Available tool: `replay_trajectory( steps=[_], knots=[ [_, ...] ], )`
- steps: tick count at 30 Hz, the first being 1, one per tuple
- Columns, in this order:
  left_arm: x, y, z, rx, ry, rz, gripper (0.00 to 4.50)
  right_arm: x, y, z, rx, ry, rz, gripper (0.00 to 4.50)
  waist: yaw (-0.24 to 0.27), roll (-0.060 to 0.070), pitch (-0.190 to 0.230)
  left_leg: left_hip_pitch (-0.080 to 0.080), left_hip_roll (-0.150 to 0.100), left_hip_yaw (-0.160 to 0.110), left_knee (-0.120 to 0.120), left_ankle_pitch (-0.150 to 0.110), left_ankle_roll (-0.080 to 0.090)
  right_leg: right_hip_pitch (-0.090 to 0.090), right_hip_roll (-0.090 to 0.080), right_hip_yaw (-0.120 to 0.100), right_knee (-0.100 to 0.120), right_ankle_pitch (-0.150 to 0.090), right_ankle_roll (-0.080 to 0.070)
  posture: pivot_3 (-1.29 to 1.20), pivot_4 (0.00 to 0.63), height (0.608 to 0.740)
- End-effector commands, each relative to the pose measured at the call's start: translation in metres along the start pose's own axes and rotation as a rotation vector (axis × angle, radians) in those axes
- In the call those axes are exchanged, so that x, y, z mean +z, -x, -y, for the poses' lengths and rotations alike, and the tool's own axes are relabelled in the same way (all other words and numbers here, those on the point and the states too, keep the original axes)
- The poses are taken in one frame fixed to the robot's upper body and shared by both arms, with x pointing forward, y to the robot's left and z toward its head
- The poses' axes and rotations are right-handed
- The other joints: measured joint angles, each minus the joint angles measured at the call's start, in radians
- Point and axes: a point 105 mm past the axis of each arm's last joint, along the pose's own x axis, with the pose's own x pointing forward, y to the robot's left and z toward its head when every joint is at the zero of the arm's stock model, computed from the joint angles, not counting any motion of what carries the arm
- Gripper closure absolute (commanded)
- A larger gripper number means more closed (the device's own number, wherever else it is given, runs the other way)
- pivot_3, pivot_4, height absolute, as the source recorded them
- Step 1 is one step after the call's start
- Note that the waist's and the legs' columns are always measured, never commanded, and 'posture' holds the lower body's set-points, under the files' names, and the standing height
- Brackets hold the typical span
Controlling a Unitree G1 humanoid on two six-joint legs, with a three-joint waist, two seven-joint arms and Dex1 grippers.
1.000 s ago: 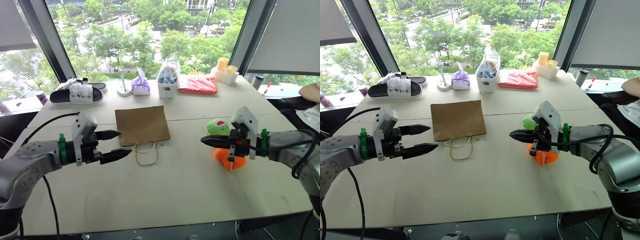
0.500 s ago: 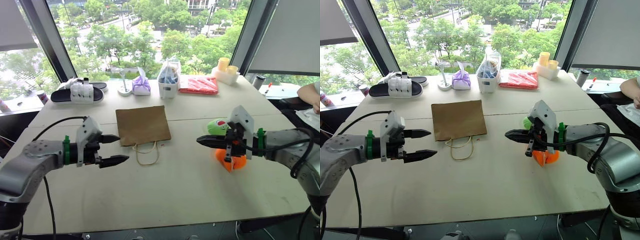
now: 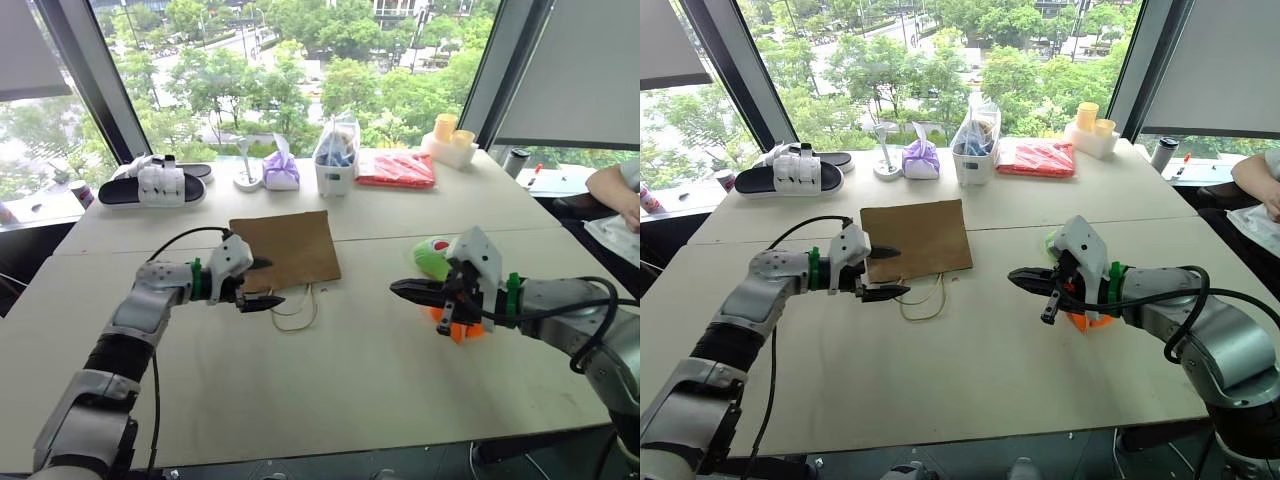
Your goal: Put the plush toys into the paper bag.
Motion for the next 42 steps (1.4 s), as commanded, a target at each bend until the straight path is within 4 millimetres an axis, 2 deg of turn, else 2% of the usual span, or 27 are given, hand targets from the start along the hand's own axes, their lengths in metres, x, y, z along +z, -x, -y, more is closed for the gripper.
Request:
replay_trajectory(
  steps=[1, 3, 6, 8, 11, 15, 19, 29, 32, 35, 39, 42],
  knots=[
    [0.012, 0.002, -0.007, -0.02, -0.065, 0.017, 0.04, 0.013, 0.006, -0.001, -0.037, 0.047, 0.041, 4.5, 0.0, 0.0, 0.0, 0.0, 0.0, 0.0, 0.0, 0.0, 0.0, 0.0, 0.0, 0.0, 0.0, 0.0, 0.0, 0.0, 0.15, 0.74],
    [0.015, 0.002, -0.011, -0.011, -0.068, 0.028, 0.04, 0.013, 0.006, -0.002, -0.04, 0.046, 0.043, 4.5, 0.002, 0.0, 0.0, 0.0, 0.0, 0.0, 0.0, 0.0, 0.0, 0.0, 0.0, 0.0, 0.0, 0.0, 0.0, 0.0, 0.15, 0.74],
    [0.037, 0.011, -0.018, -0.006, -0.021, 0.123, 0.04, 0.011, 0.005, -0.005, -0.045, 0.046, 0.044, 4.5, 0.003, 0.0, 0.0, 0.0, 0.0, 0.0, 0.001, 0.0, 0.0, 0.0, 0.0, 0.0, 0.0, 0.0, 0.0, 0.0, 0.15, 0.74],
    [0.045, 0.021, -0.015, -0.038, -0.009, 0.142, 0.04, 0.012, 0.004, -0.007, -0.043, 0.046, 0.045, 4.5, 0.003, 0.0, 0.0, 0.0, 0.0, -0.001, 0.001, 0.0, 0.0, 0.0, 0.0, 0.0, 0.001, 0.0, 0.0, 0.0, 0.15, 0.74],
    [0.032, 0.035, 0.002, -0.098, -0.028, 0.066, 0.04, 0.012, 0.004, -0.007, -0.046, 0.036, 0.058, 4.5, -0.006, 0.0, 0.0, 0.0, 0.0, -0.001, 0.001, 0.0, 0.0, 0.0, 0.0, 0.0, 0.001, 0.0, 0.0, 0.0, 0.15, 0.74],
    [0.018, 0.035, 0.01, -0.111, -0.028, 0.024, 0.04, 0.011, 0.002, -0.01, -0.033, 0.034, 0.055, 4.5, -0.014, 0.0, 0.0, 0.001, 0.0, -0.002, 0.0, 0.0, 0.0, 0.0, 0.0, 0.0, 0.002, 0.0, 0.0, 0.0, 0.15, 0.74],
    [0.01, 0.029, 0.014, -0.117, -0.043, 0.007, 0.04, 0.012, 0.0, -0.01, -0.025, 0.036, 0.055, 4.5, -0.011, -0.001, 0.001, 0.0, 0.0, -0.002, 0.002, 0.0, 0.0, 0.001, 0.0, 0.0, 0.002, 0.0, 0.0, 0.0, 0.15, 0.74],
    [-0.001, 0.002, 0.005, -0.066, -0.084, 0.017, 0.04, 0.011, -0.001, -0.007, -0.027, 0.034, 0.042, 4.5, -0.005, -0.001, 0.001, 0.0, 0.0, -0.001, 0.002, 0.0, 0.0, 0.001, 0.0, 0.0, 0.002, 0.0, 0.0, 0.0, 0.15, 0.74],
    [0.002, 0.001, 0.001, -0.041, -0.105, 0.04, 0.84, 0.009, 0.0, -0.007, -0.033, 0.03, 0.037, 4.5, -0.002, -0.001, 0.001, 0.0, 0.0, -0.001, 0.002, 0.0, 0.0, 0.001, 0.0, 0.0, 0.002, 0.0, 0.0, 0.0, 0.15, 0.74],
    [0.008, 0.002, -0.001, -0.03, -0.115, 0.061, 2.26, 0.008, 0.0, -0.007, -0.034, 0.027, 0.034, 4.5, 0.001, -0.001, 0.001, 0.0, 0.0, -0.001, 0.002, 0.0, 0.0, 0.001, 0.0, 0.0, 0.002, 0.0, 0.0, 0.0, 0.15, 0.74],
    [0.031, 0.007, -0.001, -0.044, -0.099, 0.128, 4.35, 0.006, -0.003, -0.01, -0.018, 0.015, 0.033, 4.5, 0.002, -0.001, 0.001, 0.0, 0.0, -0.001, 0.002, 0.0, 0.0, 0.001, 0.0, 0.0, 0.002, 0.0, 0.0, 0.0, 0.15, 0.74],
    [0.044, 0.012, 0.004, -0.105, -0.048, 0.125, 4.44, 0.004, -0.01, -0.012, -0.013, 0.006, 0.037, 4.5, 0.001, -0.001, 0.001, 0.0, 0.0, -0.002, 0.002, 0.0, 0.0, 0.001, 0.0, 0.0, 0.002, 0.0, 0.0, 0.0, 0.15, 0.74]
  ],
)
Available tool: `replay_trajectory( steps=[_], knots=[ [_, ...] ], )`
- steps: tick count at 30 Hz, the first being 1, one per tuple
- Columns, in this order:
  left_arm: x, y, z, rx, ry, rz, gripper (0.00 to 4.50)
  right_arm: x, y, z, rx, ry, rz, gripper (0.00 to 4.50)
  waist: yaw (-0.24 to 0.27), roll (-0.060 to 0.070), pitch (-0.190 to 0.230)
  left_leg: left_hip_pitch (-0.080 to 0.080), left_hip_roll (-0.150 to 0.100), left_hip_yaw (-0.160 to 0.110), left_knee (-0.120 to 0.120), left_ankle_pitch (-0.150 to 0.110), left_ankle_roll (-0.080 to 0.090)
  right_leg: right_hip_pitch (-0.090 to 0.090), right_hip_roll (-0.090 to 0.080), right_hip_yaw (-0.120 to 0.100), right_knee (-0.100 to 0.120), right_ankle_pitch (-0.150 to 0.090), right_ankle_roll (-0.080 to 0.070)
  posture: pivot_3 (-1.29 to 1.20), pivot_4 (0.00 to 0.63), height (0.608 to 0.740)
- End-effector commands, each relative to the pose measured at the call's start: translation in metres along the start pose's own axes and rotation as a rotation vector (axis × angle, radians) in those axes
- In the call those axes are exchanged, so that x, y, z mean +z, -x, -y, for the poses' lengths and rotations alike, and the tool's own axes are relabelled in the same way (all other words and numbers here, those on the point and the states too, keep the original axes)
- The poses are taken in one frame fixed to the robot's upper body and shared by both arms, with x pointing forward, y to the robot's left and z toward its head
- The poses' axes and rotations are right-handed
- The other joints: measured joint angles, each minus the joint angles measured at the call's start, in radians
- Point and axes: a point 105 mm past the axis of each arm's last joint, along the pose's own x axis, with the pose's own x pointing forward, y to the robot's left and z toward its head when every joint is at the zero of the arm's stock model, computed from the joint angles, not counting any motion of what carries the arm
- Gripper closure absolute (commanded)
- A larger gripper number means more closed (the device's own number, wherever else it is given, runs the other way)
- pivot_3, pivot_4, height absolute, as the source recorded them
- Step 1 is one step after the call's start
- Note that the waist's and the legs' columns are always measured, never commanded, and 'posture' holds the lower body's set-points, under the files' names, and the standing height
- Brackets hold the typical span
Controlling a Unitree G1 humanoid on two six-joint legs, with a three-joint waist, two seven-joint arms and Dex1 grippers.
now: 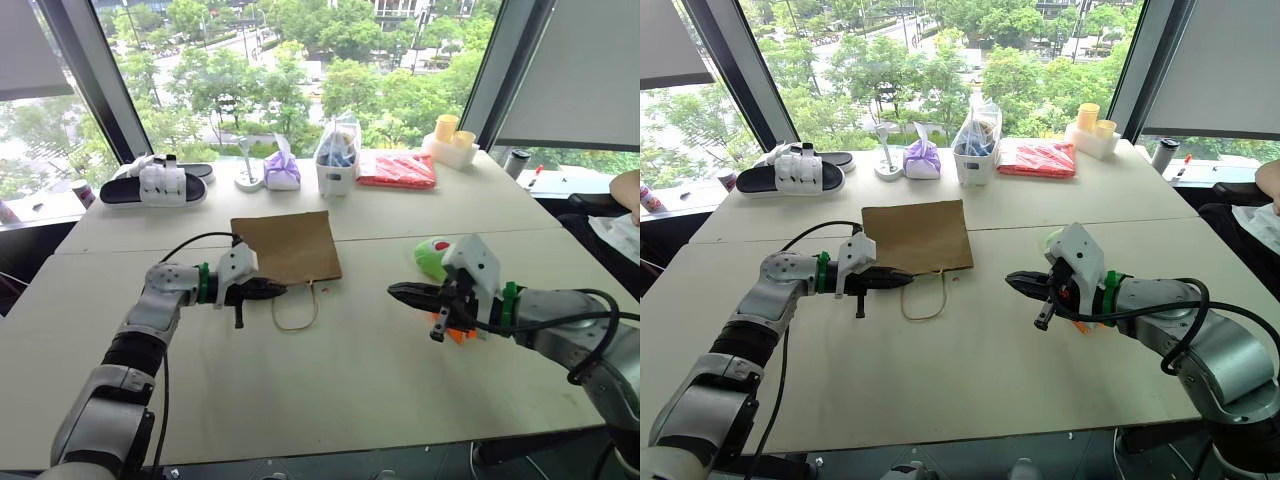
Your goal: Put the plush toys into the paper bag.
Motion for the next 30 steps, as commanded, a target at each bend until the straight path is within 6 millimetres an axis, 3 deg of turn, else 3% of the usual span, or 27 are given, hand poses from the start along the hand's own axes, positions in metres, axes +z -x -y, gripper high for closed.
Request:
replay_trajectory(
  steps=[1, 4, 7, 15, 20, 23, 25, 27, 30],
  knots=[
    [0.03, 0.009, -0.002, -0.031, 0.0, 0.035, 4.44, 0.005, -0.006, -0.004, 0.003, 0.011, 0.03, 4.5, -0.002, 0.0, 0.0, 0.0, 0.0, 0.0, 0.0, 0.0, 0.0, 0.0, 0.0, 0.0, 0.0, 0.0, 0.0, 0.0, 0.15, 0.74],
    [0.061, 0.002, -0.012, 0.007, 0.036, 0.123, 4.44, -0.001, -0.029, -0.009, -0.032, -0.01, 0.05, 4.5, -0.005, 0.0, 0.0, 0.0, 0.0, 0.0, 0.0, 0.0, 0.0, 0.0, 0.0, 0.0, 0.001, 0.0, 0.0, 0.0, 0.15, 0.74],
    [0.079, -0.002, -0.011, -0.012, 0.062, 0.17, 4.44, -0.001, -0.051, -0.011, -0.075, -0.028, 0.072, 4.5, -0.006, 0.0, 0.0, 0.0, 0.0, 0.0, 0.002, 0.0, 0.0, 0.0, 0.0, 0.0, 0.003, 0.0, 0.0, 0.0, 0.15, 0.74],
    [0.104, -0.008, 0.0, -0.061, 0.1, 0.215, 4.44, -0.001, -0.117, -0.009, -0.148, -0.071, 0.105, 4.5, -0.03, 0.0, 0.0, 0.001, 0.0, -0.002, 0.0, 0.001, -0.002, -0.003, 0.001, 0.001, 0.006, 0.0, 0.0, 0.0, 0.15, 0.74],
    [0.125, -0.002, -0.001, -0.033, 0.144, 0.289, 4.44, -0.011, -0.151, -0.013, -0.13, -0.063, 0.074, 4.5, -0.029, 0.0, 0.0, 0.0, 0.0, -0.002, 0.0, 0.003, -0.006, -0.006, 0.0, 0.002, 0.012, 0.0, 0.0, 0.0, 0.15, 0.74],
    [0.132, 0.002, -0.001, -0.024, 0.161, 0.309, 4.44, -0.015, -0.164, -0.014, -0.13, -0.065, 0.073, 4.5, -0.03, 0.0, 0.0, 0.001, -0.001, -0.003, -0.001, 0.004, -0.006, -0.006, 0.0, 0.002, 0.013, 0.0, 0.0, 0.0, 0.15, 0.74],
    [0.142, 0.009, -0.003, -0.006, 0.176, 0.344, 4.44, -0.033, -0.174, -0.019, -0.117, -0.048, 0.013, 4.5, -0.031, 0.0, 0.0, 0.001, -0.001, -0.003, -0.001, 0.004, -0.007, -0.006, 0.0, 0.002, 0.013, 0.0, 0.0, 0.0, 0.15, 0.74],
    [0.157, 0.02, -0.01, 0.032, 0.189, 0.394, 4.44, -0.05, -0.175, -0.023, -0.105, -0.037, -0.038, 4.5, -0.03, 0.0, 0.0, 0.001, -0.001, -0.003, -0.001, 0.004, -0.007, -0.007, 0.0, 0.002, 0.013, 0.0, 0.0, 0.0, 0.15, 0.74],
    [0.165, 0.029, -0.019, 0.091, 0.168, 0.406, 4.44, -0.057, -0.172, -0.026, -0.083, -0.047, -0.052, 4.5, -0.032, 0.0, 0.0, 0.001, -0.001, -0.003, -0.001, 0.004, -0.008, -0.007, 0.0, 0.002, 0.013, 0.0, 0.0, 0.0, 0.15, 0.74]
  ],
)
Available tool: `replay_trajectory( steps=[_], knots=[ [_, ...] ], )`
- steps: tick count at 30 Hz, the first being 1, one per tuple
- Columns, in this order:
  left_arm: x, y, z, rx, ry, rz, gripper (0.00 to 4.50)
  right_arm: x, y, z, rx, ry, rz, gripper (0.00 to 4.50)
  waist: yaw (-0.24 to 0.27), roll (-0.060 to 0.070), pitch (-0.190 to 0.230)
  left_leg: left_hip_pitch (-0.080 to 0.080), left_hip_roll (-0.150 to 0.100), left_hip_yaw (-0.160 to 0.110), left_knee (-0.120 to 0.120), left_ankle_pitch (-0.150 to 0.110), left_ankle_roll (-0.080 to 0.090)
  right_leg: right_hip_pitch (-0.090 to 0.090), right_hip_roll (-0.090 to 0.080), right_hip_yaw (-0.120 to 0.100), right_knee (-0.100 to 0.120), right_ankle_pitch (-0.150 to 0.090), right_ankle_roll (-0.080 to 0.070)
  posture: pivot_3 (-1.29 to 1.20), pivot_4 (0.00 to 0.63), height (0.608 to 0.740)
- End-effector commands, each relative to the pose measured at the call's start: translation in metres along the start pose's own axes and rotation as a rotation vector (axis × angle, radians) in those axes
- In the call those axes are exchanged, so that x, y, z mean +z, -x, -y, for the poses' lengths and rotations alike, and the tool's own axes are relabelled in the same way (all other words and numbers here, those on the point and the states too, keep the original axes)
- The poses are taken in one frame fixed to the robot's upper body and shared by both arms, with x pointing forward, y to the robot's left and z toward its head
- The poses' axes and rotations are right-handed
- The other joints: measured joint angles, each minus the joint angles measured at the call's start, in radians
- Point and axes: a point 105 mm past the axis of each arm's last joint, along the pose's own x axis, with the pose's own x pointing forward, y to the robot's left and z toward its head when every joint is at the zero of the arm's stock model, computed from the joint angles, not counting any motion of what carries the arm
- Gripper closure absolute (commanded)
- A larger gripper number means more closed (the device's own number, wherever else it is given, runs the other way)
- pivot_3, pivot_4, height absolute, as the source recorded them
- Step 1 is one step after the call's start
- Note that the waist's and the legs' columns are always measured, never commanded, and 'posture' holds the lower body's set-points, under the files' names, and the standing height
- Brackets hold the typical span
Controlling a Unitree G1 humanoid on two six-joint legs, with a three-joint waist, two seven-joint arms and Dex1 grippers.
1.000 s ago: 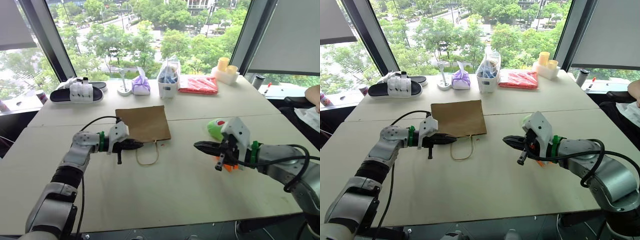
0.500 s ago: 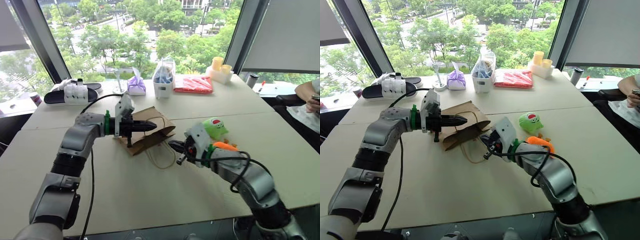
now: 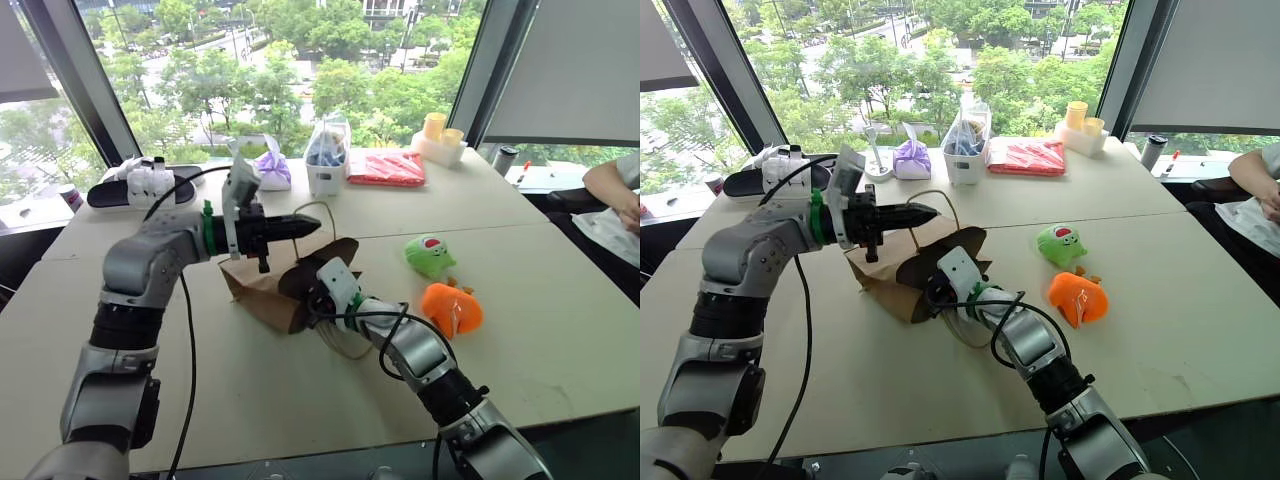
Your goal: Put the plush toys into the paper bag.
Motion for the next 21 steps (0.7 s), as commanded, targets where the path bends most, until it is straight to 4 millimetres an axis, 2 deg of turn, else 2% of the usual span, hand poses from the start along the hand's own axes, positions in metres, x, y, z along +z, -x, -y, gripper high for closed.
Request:
replay_trajectory(
  steps=[1, 6, 11, 13, 15, 18, 21],
  knots=[
    [0.037, 0.009, -0.002, 0.048, -0.106, 0.069, 4.44, -0.002, 0.004, -0.003, 0.026, 0.011, -0.001, 4.5, -0.002, 0.0, 0.0, 0.0, 0.0, 0.0, 0.0, 0.0, 0.0, 0.0, 0.0, 0.0, 0.0, 0.0, 0.0, 0.0, 0.15, 0.74],
    [0.059, 0.023, -0.019, 0.134, -0.12, 0.13, 4.44, -0.014, 0.01, -0.004, 0.032, -0.001, -0.03, 4.5, -0.001, 0.0, 0.0, 0.001, 0.0, 0.0, 0.0, 0.001, -0.001, 0.0, 0.0, 0.0, 0.0, 0.0, 0.0, 0.0, 0.15, 0.74],
    [0.051, 0.02, -0.017, 0.119, -0.112, 0.119, 4.44, -0.017, 0.014, -0.002, 0.02, 0.0, -0.034, 4.5, 0.001, 0.0, 0.0, 0.001, 0.0, 0.0, 0.0, 0.001, -0.002, 0.0, 0.0, 0.0, 0.0, 0.0, 0.0, 0.0, 0.15, 0.74],
    [0.039, 0.013, -0.012, 0.087, -0.084, 0.11, 4.44, -0.004, 0.02, 0.003, -0.009, 0.01, 0.008, 4.5, 0.001, 0.0, 0.0, 0.001, 0.0, 0.0, 0.0, 0.001, -0.002, 0.0, 0.0, 0.0, 0.0, 0.0, 0.0, 0.0, 0.15, 0.74],
    [0.025, 0.005, -0.006, 0.054, -0.051, 0.099, 4.44, 0.018, 0.03, 0.012, -0.05, -0.004, 0.075, 4.5, 0.002, 0.0, 0.0, 0.001, 0.0, 0.0, 0.0, 0.001, -0.002, 0.0, 0.0, 0.0, 0.0, 0.0, 0.0, 0.0, 0.15, 0.74],
    [0.005, -0.005, 0.001, 0.032, -0.027, 0.084, 4.44, 0.049, 0.06, 0.027, -0.114, -0.012, 0.161, 4.5, 0.004, 0.0, 0.0, 0.0, 0.0, 0.0, 0.0, 0.001, -0.002, 0.0, 0.0, 0.001, 0.0, 0.0, 0.0, 0.0, 0.15, 0.74],
    [-0.001, -0.01, 0.005, 0.018, -0.019, 0.089, 4.44, 0.061, 0.089, 0.038, -0.152, -0.018, 0.174, 4.5, 0.007, 0.0, 0.0, 0.0, 0.0, 0.0, 0.0, 0.001, -0.002, -0.001, 0.0, 0.001, 0.0, 0.0, 0.0, 0.0, 0.15, 0.74]
  ],
)
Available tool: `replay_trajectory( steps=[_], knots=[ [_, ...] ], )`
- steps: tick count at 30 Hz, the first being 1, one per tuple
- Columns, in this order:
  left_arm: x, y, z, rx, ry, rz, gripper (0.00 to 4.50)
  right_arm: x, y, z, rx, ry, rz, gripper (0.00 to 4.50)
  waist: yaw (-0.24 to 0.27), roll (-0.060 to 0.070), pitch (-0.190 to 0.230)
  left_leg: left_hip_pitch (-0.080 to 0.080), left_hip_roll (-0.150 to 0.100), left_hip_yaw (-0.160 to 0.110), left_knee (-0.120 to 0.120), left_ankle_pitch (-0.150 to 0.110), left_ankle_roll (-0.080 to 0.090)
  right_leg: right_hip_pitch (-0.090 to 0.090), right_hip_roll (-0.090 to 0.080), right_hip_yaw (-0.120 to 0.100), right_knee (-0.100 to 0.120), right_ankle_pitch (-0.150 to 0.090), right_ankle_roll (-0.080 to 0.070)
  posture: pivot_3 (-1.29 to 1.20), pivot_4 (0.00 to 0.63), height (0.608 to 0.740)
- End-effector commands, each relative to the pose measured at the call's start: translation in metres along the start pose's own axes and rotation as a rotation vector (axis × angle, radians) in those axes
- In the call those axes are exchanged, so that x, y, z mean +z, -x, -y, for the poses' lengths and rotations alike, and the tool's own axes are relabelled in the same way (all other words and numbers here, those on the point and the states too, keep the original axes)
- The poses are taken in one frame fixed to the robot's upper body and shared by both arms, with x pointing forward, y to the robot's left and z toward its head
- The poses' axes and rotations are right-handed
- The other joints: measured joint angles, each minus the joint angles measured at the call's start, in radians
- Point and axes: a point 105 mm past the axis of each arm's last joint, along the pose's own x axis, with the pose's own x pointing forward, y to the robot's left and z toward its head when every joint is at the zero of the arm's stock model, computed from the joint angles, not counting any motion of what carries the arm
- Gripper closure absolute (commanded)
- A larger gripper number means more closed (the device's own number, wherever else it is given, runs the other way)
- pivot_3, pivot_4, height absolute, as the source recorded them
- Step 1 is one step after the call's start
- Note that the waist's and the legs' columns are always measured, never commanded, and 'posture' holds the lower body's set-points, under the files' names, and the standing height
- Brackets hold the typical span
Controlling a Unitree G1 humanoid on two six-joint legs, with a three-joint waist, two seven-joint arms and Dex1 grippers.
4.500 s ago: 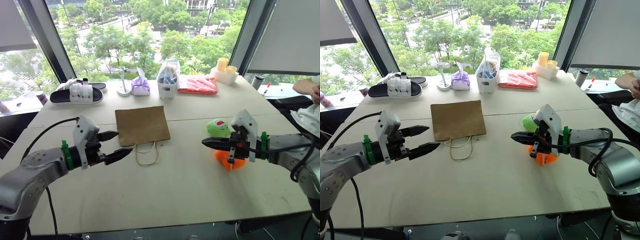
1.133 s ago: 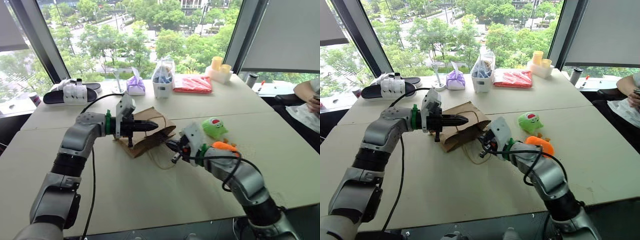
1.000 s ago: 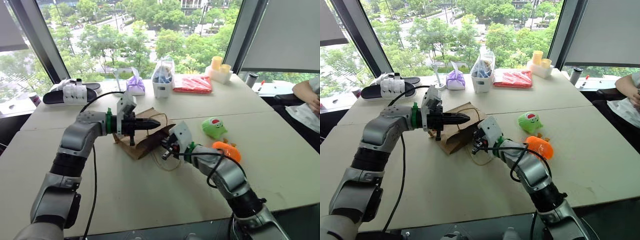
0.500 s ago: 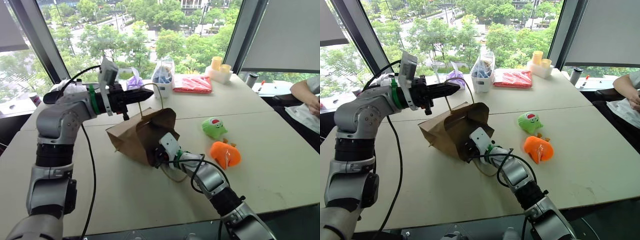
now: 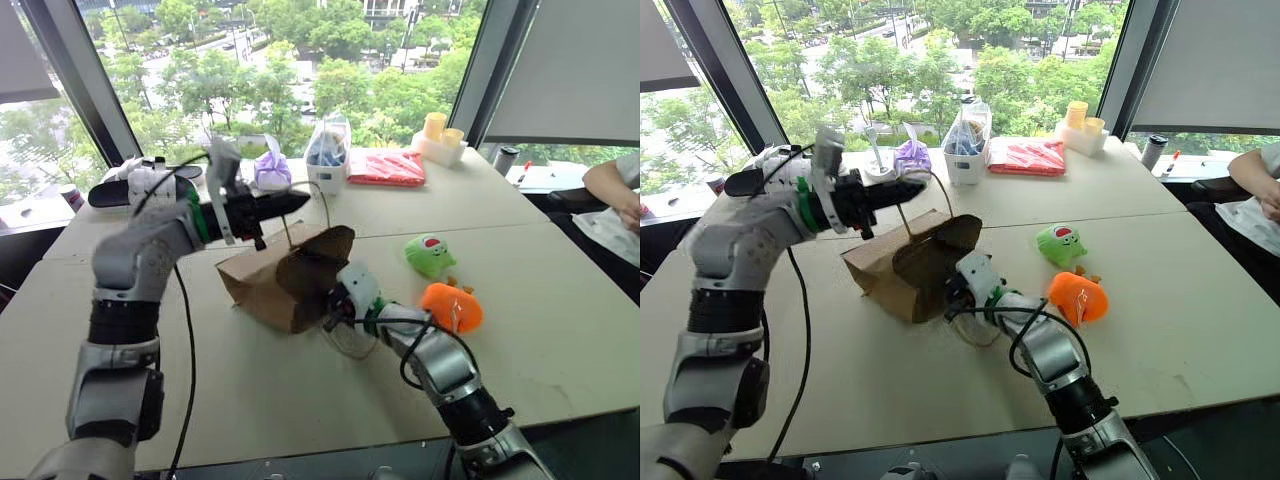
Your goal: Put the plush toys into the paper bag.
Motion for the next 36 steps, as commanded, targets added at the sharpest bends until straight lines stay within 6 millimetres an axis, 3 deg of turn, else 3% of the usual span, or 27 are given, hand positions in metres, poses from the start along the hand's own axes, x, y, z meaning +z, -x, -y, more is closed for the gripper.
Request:
replay_trajectory(
  steps=[1, 2, 5, 9, 12, 22, 27, 31, 34, 36],
  knots=[
    [0.016, -0.003, 0.01, -0.025, -0.087, 0.041, 4.44, 0.027, 0.033, 0.016, -0.043, -0.002, 0.059, 4.5, 0.001, 0.0, 0.0, 0.0, 0.0, 0.0, 0.0, 0.0, 0.0, 0.0, 0.0, 0.0, 0.0, 0.0, 0.0, 0.0, 0.15, 0.74],
    [0.015, -0.004, 0.011, -0.03, -0.084, 0.043, 4.44, 0.028, 0.045, 0.023, -0.06, -0.007, 0.053, 4.5, 0.001, 0.0, 0.0, 0.0, 0.0, 0.0, 0.0, -0.001, 0.003, 0.0, 0.0, 0.0, 0.0, 0.0, 0.0, 0.0, 0.15, 0.74],
    [0.013, -0.006, 0.014, -0.048, -0.076, 0.049, 4.5, 0.023, 0.083, 0.051, -0.133, 0.001, -0.019, 3.58, 0.006, 0.0, 0.0, 0.0, 0.0, 0.0, 0.0, -0.003, 0.005, 0.001, 0.0, 0.0, -0.001, 0.0, 0.0, 0.0, 0.15, 0.74],
    [0.012, -0.009, 0.016, -0.063, -0.066, 0.056, 4.5, 0.014, 0.119, 0.086, -0.261, 0.011, -0.106, 1.57, 0.004, 0.0, 0.0, 0.0, 0.0, 0.002, 0.0, -0.003, 0.006, 0.003, 0.0, 0.0, -0.003, 0.0, 0.0, 0.0, 0.15, 0.74],
    [0.01, -0.011, 0.019, -0.074, -0.063, 0.056, 4.5, -0.005, 0.131, 0.095, -0.291, -0.01, -0.192, 0.06, 0.001, 0.0, 0.0, 0.001, 0.0, 0.004, 0.0, -0.003, 0.006, 0.003, 0.0, 0.0, -0.002, 0.0, 0.0, 0.0, 0.15, 0.74],
    [0.005, -0.015, 0.02, -0.073, -0.075, 0.049, 4.5, -0.079, 0.122, 0.089, -0.247, -0.124, -0.321, 0.06, 0.003, -0.001, 0.0, 0.001, 0.0, 0.005, 0.001, -0.003, 0.006, 0.003, 0.0, 0.0, -0.002, 0.0, 0.0, 0.0, 0.15, 0.74],
    [0.008, -0.012, 0.019, -0.057, -0.087, 0.051, 4.5, -0.103, 0.106, 0.108, -0.309, 0.053, -0.382, 0.06, 0.002, -0.001, 0.0, 0.002, 0.0, 0.005, 0.002, -0.003, 0.006, 0.005, 0.0, 0.0, -0.002, 0.0, 0.0, 0.0, 0.15, 0.74],
    [0.009, -0.011, 0.019, -0.046, -0.092, 0.05, 4.5, -0.108, 0.096, 0.12, -0.323, 0.229, -0.41, 0.06, -0.001, -0.001, 0.0, 0.004, 0.0, 0.005, 0.002, -0.003, 0.006, 0.006, 0.0, 0.0, -0.003, 0.0, 0.0, 0.0, 0.15, 0.74],
    [0.009, -0.01, 0.021, -0.041, -0.094, 0.052, 4.5, -0.102, 0.093, 0.124, -0.333, 0.25, -0.378, 0.88, 0.001, -0.002, -0.001, 0.005, 0.0, 0.005, 0.002, -0.003, 0.006, 0.008, 0.0, 0.0, -0.003, 0.0, 0.0, 0.0, 0.15, 0.74],
    [0.009, -0.009, 0.021, -0.034, -0.094, 0.053, 4.5, -0.099, 0.094, 0.126, -0.338, 0.247, -0.366, 1.9, 0.003, -0.002, -0.001, 0.005, 0.0, 0.005, 0.002, -0.003, 0.005, 0.008, 0.0, 0.0, -0.003, 0.0, 0.0, 0.0, 0.15, 0.74]
  ],
)
